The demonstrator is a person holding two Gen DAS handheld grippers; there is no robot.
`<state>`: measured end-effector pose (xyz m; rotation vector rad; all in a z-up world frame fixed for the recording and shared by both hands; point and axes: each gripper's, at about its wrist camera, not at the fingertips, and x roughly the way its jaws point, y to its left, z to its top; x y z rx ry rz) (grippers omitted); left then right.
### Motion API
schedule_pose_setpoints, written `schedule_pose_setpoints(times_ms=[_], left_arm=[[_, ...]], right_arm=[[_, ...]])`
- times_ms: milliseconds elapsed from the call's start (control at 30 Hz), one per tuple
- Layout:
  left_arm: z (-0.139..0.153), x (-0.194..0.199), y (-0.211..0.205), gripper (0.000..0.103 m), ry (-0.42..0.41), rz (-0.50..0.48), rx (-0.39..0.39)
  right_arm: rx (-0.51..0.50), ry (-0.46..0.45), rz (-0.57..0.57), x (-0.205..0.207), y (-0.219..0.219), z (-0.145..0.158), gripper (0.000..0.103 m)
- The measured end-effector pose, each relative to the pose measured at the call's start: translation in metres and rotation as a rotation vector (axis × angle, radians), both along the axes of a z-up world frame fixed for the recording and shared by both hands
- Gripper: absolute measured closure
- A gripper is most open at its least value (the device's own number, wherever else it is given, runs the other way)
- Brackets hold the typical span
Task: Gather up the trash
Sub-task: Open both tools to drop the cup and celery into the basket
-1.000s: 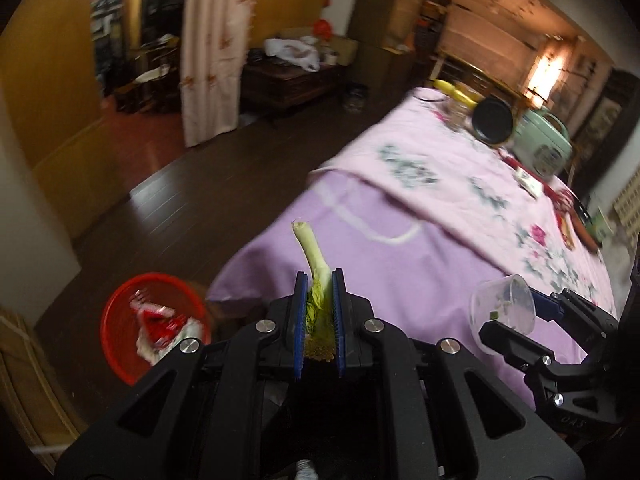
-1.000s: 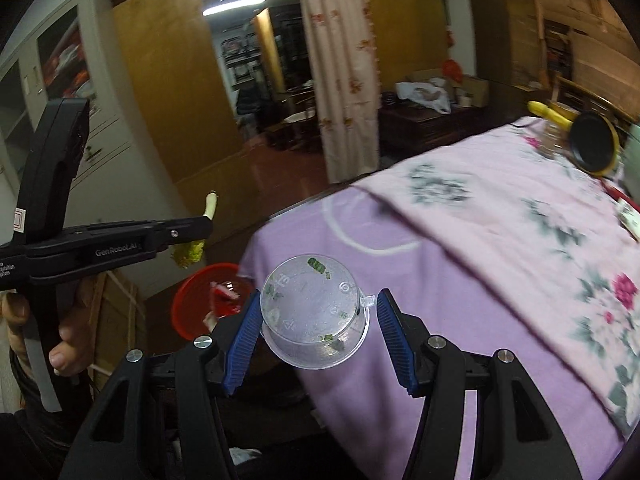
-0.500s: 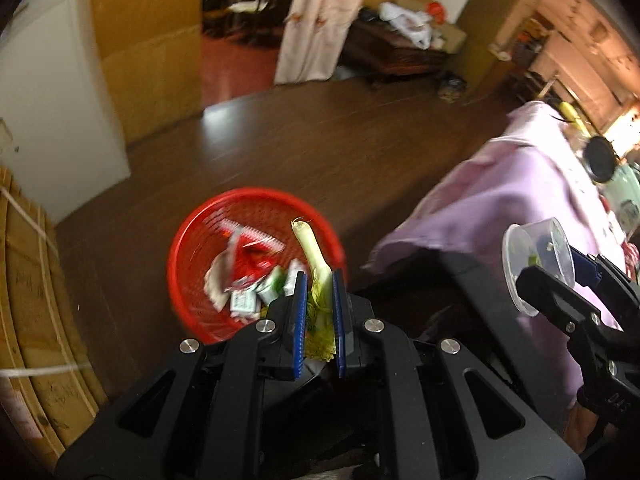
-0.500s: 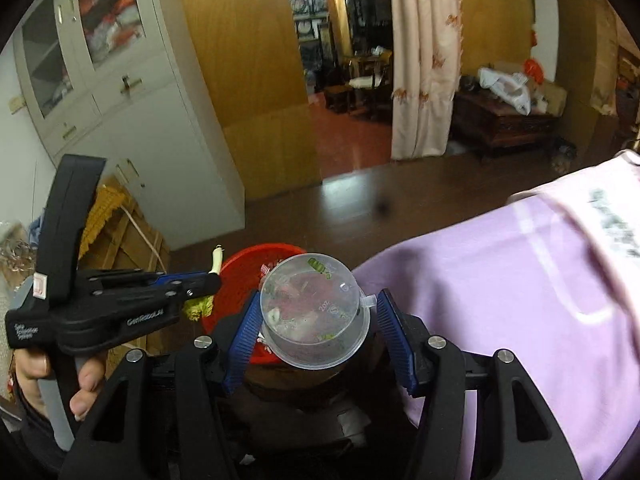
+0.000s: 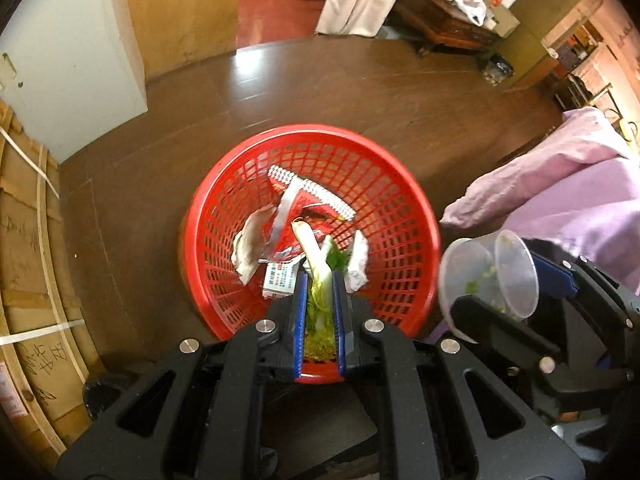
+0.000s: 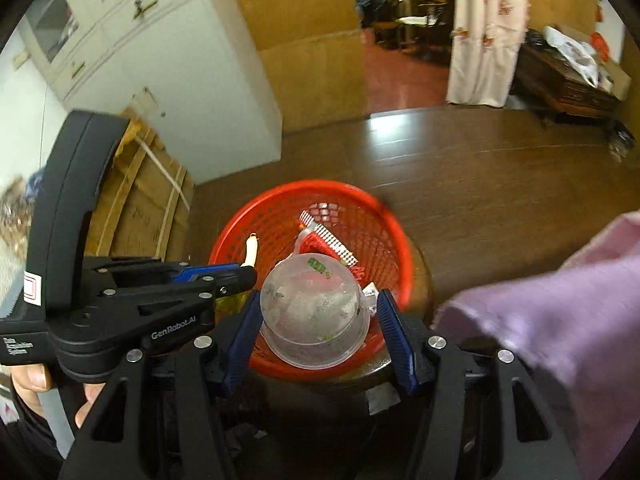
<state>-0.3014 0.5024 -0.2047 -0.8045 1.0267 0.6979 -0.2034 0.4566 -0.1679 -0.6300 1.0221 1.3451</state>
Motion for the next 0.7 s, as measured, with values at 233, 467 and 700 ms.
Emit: schedule_pose_setpoints(times_ms=[233,467,700], left_arm=[[-0.010,-0.001,0.005,0.090,0.029,0.018,0.003],[-0.020,0.002,0.008,0.088,0.050,0.015,0.004],[-0.018,0.002,0.011,0.063,0.038,0.040,-0.015]], right_arm=[[-0.043,0.028,0.020,0.006,0.015,-0.018,0.045],[-0.072,0.071,0.011,0.017,0.024,-0.043,0.045],[-0.059,0.102,-0.005,0.030,0.021,-0.050,0.044]])
